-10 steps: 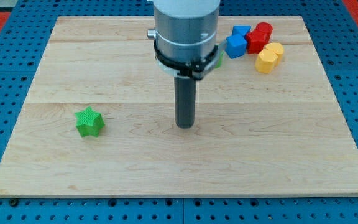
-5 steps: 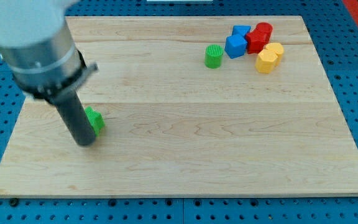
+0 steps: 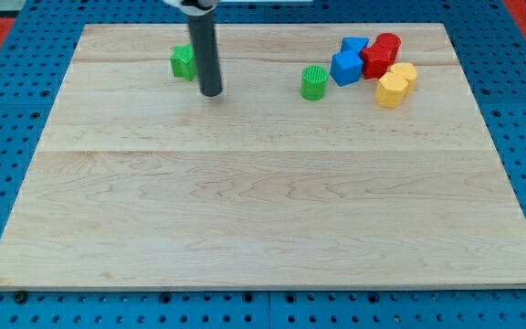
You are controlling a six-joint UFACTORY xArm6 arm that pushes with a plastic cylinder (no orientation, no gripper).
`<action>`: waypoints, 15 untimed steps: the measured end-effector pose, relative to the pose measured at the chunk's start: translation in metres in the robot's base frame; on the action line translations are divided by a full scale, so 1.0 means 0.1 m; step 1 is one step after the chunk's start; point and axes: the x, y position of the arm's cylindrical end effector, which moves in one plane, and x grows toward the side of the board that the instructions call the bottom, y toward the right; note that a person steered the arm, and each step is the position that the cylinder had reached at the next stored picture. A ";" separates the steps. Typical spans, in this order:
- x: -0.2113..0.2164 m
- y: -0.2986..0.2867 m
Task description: Push the green star towards the top left corner
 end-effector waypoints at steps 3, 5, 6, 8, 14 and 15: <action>-0.40 -0.12; -0.21 -0.33; -0.09 -0.36; -0.34 -1.15; -0.34 -0.73; -0.05 -1.18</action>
